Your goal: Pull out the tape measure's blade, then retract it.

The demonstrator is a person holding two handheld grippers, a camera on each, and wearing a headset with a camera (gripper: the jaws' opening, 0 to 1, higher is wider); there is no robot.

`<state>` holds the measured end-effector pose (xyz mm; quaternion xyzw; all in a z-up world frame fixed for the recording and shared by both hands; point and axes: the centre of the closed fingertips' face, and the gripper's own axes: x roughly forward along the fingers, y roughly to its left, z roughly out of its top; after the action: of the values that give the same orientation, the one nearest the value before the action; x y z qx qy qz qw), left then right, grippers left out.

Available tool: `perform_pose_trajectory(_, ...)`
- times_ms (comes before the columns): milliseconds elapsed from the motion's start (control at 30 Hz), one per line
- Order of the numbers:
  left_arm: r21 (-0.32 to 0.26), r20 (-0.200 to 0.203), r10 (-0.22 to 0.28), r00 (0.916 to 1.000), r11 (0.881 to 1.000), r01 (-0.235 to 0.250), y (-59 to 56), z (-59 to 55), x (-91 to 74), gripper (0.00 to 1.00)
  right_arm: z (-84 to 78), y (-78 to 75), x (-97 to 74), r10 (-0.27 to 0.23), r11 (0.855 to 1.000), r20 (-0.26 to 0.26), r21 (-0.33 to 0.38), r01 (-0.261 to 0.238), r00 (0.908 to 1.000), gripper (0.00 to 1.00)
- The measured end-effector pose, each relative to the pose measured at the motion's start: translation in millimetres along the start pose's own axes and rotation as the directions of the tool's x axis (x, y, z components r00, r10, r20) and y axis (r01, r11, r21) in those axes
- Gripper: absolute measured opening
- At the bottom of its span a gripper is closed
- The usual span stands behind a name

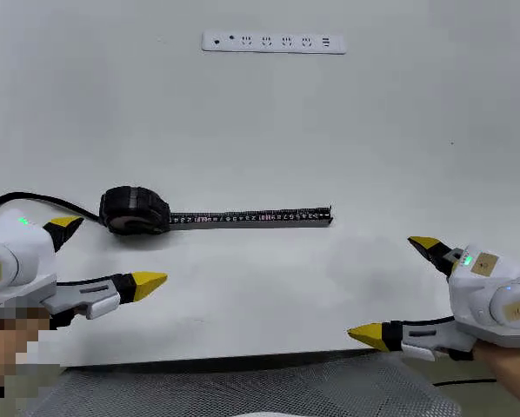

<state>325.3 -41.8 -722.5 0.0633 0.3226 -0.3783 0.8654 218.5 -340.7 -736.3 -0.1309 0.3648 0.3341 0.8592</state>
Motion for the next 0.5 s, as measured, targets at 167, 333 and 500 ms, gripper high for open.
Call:
perform_pose_trajectory(167,0.001,0.004,-0.007,1.0,1.0,0.007,0.0,4.5,6.8,0.89,0.8,-1.4,0.1,-0.004,1.0,0.002,0.002,0.004,1.0,0.99)
perform_pose_trajectory(333,0.001,0.005,-0.002,1.0,1.0,0.002,0.4,6.7,13.2,0.89,0.5,-1.7,-0.2,-0.005,1.0,0.002,0.004,0.005,1.0,0.99)
perform_pose_trajectory(500,-0.007,0.005,-0.005,1.0,1.0,0.005,-0.8,6.4,15.9,0.89,-0.2,-0.5,0.0,-0.004,1.0,0.001,0.007,0.004,1.0,0.99)
